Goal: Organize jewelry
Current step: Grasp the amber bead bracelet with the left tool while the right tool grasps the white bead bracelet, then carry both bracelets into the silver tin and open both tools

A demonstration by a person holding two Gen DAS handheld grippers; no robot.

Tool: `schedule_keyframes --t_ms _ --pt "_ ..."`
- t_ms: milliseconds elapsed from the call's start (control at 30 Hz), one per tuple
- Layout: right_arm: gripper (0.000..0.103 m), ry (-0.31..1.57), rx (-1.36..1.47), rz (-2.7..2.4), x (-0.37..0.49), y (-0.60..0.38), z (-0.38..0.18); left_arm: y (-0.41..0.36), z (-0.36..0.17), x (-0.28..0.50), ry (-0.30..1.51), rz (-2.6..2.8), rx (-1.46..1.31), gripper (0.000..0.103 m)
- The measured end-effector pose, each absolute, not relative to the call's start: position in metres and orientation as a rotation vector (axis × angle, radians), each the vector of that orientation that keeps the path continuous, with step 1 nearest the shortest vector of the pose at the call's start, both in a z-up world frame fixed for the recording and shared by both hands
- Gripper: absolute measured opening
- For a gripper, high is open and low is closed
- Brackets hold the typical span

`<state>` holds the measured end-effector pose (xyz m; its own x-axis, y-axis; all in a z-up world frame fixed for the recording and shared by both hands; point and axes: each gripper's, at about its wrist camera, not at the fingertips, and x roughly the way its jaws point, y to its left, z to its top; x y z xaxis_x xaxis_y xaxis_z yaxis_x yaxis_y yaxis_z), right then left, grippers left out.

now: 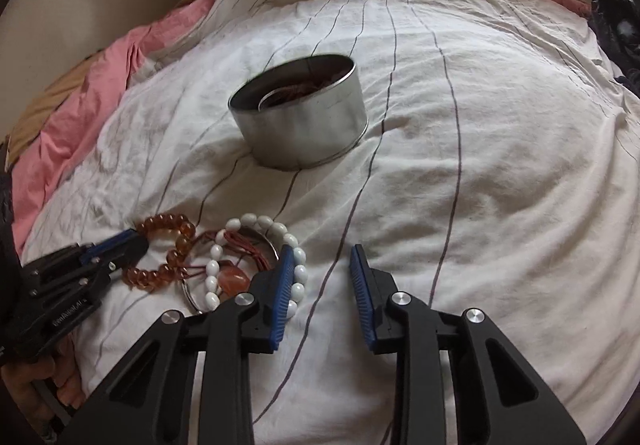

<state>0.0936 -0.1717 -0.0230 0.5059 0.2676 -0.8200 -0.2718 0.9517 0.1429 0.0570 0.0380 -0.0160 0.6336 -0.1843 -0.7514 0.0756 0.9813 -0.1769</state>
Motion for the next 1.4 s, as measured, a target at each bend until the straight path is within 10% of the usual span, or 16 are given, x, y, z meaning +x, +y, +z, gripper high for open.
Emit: schedule_keyframes --t_ms 133,233,700,767,833,900,967,1400 --pt "0.028 0.981 -0.137 0.302 0.090 -0.157 -0.027 0.038 -0.016 0.057 0.873 -0.150 -0.132 0.013" --pt "0.008 0.951 -0.152 0.262 0.087 -0.160 -0.025 0.038 -0.017 0.056 0.867 -0.155 -0.135 0.013" --pt "0.009 0.911 0.226 0.242 0.077 -0.226 -0.002 0.032 -0.014 0.050 0.872 -0.199 -0.126 0.015" --pt "0.046 0.937 0.201 0.220 0.079 -0.223 -0.008 0.029 -0.017 0.053 0.888 -0.196 -0.105 0.017" --pt "0.046 0.953 0.152 0.211 0.080 -0.216 -0.013 0.022 -0.018 0.054 0.895 -0.186 -0.065 0.018" --pt "0.039 0.966 0.114 0.203 0.082 -0.211 -0.018 0.019 -0.016 0.052 0.883 -0.180 -0.037 0.016" --pt "0.008 0.960 0.128 0.223 0.082 -0.213 -0.018 0.020 -0.012 0.048 0.859 -0.194 -0.042 0.011" --pt "0.008 0.752 0.413 0.416 0.063 -0.241 0.025 0.019 0.050 0.026 0.681 -0.277 -0.140 0.011"
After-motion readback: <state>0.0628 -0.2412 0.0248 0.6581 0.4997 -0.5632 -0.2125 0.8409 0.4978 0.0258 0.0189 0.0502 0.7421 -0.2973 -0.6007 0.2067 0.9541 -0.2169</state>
